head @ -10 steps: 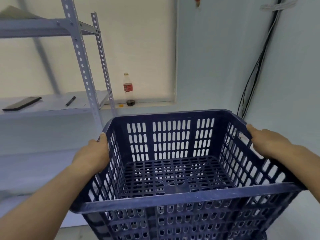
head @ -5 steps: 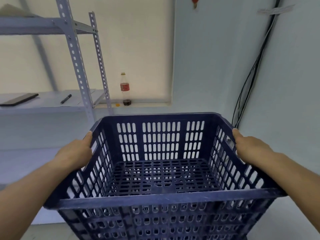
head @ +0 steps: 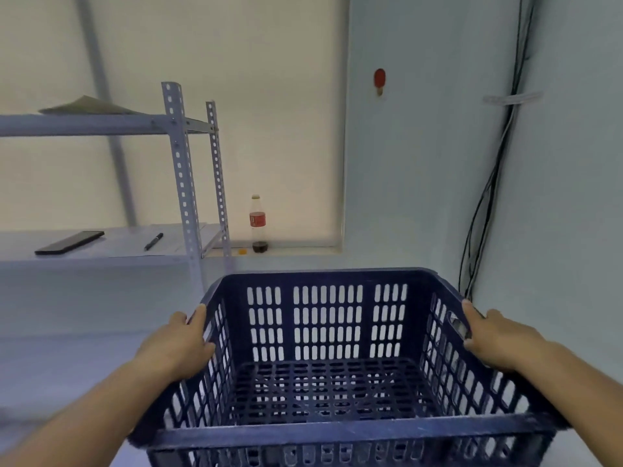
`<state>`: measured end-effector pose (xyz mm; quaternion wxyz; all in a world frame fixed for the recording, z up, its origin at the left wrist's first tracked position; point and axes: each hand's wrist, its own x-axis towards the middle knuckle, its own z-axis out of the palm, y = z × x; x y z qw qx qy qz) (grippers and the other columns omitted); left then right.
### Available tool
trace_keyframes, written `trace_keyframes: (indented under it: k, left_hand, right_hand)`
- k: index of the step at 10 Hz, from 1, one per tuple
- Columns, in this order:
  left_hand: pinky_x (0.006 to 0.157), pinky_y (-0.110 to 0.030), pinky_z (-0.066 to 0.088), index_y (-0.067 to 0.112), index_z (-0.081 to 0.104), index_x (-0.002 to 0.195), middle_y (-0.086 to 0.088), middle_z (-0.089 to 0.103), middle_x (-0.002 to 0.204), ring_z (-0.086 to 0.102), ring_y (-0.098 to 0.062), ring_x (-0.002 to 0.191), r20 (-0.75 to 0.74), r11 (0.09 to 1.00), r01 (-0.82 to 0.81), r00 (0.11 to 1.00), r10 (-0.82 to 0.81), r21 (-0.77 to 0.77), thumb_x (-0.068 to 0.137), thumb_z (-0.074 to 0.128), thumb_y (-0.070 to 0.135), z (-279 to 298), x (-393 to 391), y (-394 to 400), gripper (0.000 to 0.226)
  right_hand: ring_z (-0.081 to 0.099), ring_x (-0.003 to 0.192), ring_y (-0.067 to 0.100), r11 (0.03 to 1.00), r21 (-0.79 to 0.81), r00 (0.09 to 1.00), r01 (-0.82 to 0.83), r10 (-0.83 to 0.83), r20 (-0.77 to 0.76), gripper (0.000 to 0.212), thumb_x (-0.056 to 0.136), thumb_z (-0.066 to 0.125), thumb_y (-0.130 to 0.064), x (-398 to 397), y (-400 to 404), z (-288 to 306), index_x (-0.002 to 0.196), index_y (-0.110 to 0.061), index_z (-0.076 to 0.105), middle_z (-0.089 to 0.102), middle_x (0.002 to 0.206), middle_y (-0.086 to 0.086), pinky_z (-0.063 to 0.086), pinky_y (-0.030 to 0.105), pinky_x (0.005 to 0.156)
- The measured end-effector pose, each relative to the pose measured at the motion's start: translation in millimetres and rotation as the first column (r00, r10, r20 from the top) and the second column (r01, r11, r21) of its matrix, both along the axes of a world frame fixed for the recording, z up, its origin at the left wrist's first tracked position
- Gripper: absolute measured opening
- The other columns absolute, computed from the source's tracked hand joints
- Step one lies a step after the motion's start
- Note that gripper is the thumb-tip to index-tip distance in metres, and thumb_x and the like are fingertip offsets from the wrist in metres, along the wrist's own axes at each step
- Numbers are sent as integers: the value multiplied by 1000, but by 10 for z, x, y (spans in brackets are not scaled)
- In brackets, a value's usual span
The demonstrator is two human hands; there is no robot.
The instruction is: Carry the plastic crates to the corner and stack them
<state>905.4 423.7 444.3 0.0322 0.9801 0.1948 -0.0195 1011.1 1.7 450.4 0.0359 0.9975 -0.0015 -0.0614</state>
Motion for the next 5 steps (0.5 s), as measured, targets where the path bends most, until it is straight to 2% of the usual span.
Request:
trace_keyframes:
  k: [1,2,3,4,5]
  left_hand:
    - [112,-38,28,18,-7,152,-8,-8,160,14,-27,145,-33,995,82,996,-81,49,93,33,55,-65,-171,-49,80]
    - [117,-37,18,16,-8,151,-7,-14,160,0,-25,148,-39,991,105,994,-102,78,94,29,57,-118,-209,-73,79]
    - [118,-40,11,20,-9,151,-9,-12,160,-5,-26,148,-32,990,90,996,-87,112,93,26,59,-100,-170,-79,79]
    - [118,-43,7,21,-10,151,-9,-10,161,-8,-26,148,66,987,72,994,-82,141,94,25,57,-9,-168,-143,76]
    - [119,-38,2,21,-15,150,-7,-16,160,-12,-22,147,167,973,163,967,-190,163,96,22,54,118,-154,-365,73]
  right_hand:
    - [29,139,29,1000,-8,1000,-25,25,9,77,98,32,-48,-103,-39,-92,151,-19,-14,3,160,8,35,38,108]
    - [24,140,30,998,29,996,-49,46,78,74,100,31,-43,-173,-45,-152,151,-14,-15,-6,161,6,33,36,109]
    - [22,142,29,994,93,993,-57,47,109,74,100,33,-42,-196,-26,-147,151,-16,-14,-4,161,5,30,36,112]
    - [20,144,26,980,197,987,-31,-1,161,73,98,37,-44,-272,-29,-38,153,-22,-6,1,162,5,29,37,112]
    - [45,128,22,891,431,897,-143,-67,436,64,94,46,-43,-419,-9,113,150,-19,24,33,151,7,41,40,103]
